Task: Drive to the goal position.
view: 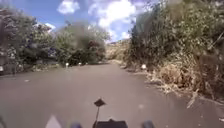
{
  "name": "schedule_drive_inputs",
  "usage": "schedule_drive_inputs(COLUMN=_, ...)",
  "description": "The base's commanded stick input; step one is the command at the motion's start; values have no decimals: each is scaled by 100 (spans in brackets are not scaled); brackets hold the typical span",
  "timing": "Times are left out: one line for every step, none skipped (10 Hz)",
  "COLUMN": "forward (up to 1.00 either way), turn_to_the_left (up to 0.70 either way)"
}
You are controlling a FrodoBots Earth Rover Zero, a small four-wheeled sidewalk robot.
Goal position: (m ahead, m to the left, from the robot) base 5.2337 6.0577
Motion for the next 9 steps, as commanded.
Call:
schedule_drive_inputs(forward=70, turn_to_the_left=-35)
schedule_drive_inputs(forward=70, turn_to_the_left=-33)
schedule_drive_inputs(forward=70, turn_to_the_left=-19)
schedule_drive_inputs(forward=70, turn_to_the_left=-5)
schedule_drive_inputs(forward=70, turn_to_the_left=0)
schedule_drive_inputs(forward=70, turn_to_the_left=0)
schedule_drive_inputs(forward=70, turn_to_the_left=0)
schedule_drive_inputs(forward=70, turn_to_the_left=-22)
schedule_drive_inputs(forward=70, turn_to_the_left=-29)
